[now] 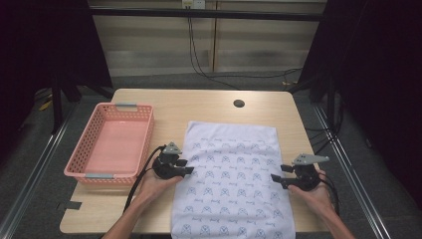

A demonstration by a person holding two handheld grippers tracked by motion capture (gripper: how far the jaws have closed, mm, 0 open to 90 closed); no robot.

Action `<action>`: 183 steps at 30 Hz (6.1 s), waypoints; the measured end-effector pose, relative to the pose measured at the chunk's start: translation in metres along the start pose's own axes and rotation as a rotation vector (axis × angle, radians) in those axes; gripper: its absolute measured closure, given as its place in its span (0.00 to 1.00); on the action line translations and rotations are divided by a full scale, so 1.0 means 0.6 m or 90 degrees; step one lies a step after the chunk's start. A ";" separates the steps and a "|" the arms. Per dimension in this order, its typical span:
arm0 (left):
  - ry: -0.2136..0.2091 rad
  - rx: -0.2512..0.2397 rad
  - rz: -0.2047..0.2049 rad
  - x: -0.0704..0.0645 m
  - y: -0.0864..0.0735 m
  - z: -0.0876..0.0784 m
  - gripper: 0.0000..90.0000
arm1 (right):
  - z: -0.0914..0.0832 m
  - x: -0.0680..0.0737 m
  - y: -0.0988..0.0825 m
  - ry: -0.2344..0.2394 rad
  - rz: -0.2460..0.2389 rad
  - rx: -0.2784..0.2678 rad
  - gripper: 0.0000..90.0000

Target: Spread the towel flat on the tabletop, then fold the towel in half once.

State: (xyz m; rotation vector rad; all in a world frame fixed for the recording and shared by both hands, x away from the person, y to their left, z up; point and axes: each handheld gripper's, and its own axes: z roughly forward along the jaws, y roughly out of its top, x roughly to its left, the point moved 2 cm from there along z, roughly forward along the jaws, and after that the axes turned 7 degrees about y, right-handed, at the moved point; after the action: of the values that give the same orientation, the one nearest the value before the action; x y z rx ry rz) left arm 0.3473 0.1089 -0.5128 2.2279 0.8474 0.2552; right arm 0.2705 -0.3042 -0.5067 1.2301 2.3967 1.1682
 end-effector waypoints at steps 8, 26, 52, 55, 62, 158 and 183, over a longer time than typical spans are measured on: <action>0.027 0.001 0.017 -0.008 -0.024 -0.022 0.95 | 0.010 0.022 -0.016 -0.019 -0.029 0.031 0.57; -0.070 0.039 0.016 -0.075 -0.073 -0.072 0.98 | -0.048 0.080 -0.065 0.037 -0.041 0.074 0.88; -0.008 -0.038 -0.033 -0.010 0.000 -0.028 0.66 | 0.013 -0.042 0.055 -0.018 -0.016 -0.018 0.43; 0.011 -0.044 -0.054 0.004 0.012 -0.011 0.65 | 0.034 -0.062 0.073 -0.023 -0.018 -0.019 0.42; 0.034 -0.047 -0.083 0.030 0.011 -0.003 0.58 | 0.105 -0.101 0.106 -0.037 -0.011 -0.001 0.41; -0.022 -0.208 -0.038 0.027 0.147 -0.131 0.97 | -0.107 -0.067 0.185 0.068 0.007 -0.167 0.96; -0.099 -0.013 -0.022 -0.094 -0.065 -0.087 0.96 | -0.073 0.071 -0.058 0.135 0.026 0.040 0.96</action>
State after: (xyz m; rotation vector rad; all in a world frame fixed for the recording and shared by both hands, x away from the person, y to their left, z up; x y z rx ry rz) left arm 0.2632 0.1225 -0.4985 2.1802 0.7945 0.0721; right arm 0.2012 -0.3083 -0.4956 1.2360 2.5900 1.3037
